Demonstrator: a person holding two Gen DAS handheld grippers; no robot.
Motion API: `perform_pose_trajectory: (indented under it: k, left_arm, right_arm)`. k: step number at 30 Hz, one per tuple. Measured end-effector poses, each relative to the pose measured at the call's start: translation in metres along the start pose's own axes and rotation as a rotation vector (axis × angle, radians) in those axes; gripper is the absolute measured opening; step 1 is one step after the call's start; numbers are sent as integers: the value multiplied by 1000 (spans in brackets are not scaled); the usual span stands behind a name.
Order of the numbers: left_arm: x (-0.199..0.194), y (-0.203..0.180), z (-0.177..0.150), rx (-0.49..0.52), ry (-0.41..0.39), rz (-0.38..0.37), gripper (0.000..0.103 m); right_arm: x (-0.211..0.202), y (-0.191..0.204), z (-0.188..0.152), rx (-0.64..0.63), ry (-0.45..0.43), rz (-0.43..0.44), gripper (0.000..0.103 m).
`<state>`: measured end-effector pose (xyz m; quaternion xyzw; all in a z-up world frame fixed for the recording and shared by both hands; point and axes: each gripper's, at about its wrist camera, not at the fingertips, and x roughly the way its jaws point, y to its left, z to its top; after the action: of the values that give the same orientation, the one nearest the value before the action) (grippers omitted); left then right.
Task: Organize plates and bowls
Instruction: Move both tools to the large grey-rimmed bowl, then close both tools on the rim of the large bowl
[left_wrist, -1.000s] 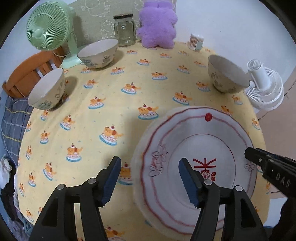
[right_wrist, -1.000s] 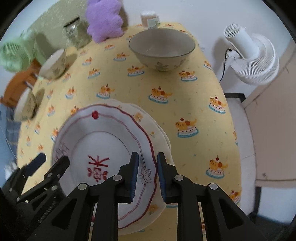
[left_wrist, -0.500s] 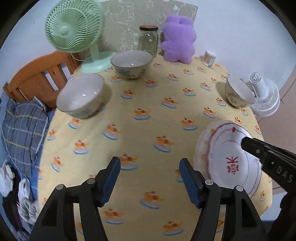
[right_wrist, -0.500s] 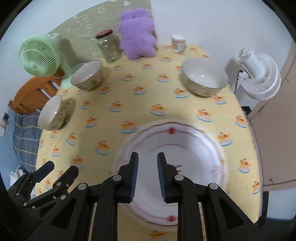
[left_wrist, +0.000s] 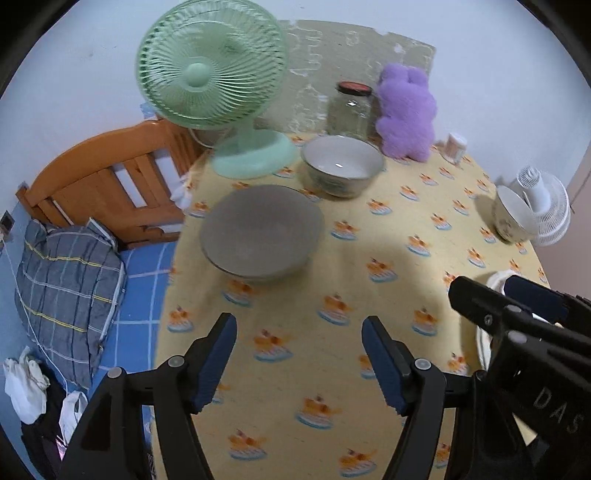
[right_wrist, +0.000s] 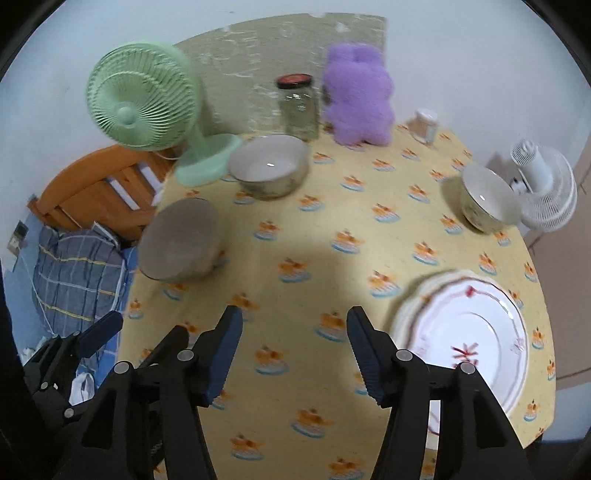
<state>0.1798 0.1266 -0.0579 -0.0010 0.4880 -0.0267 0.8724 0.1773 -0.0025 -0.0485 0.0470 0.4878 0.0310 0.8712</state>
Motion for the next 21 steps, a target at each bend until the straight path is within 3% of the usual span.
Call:
perform_pose_trajectory:
  k: [4,13,21]
  left_arm:
    - [4,29,14,-42,-22,-3,77]
    - [41,71,46,-32,-43,30,82]
    - [96,83,66,-9,16,25,83]
  right_arm:
    - [11,29,13,-21,-6,-4,66]
    - [53,61,43,14,3,5,67]
    - [111,69,64,40,50,-21,67]
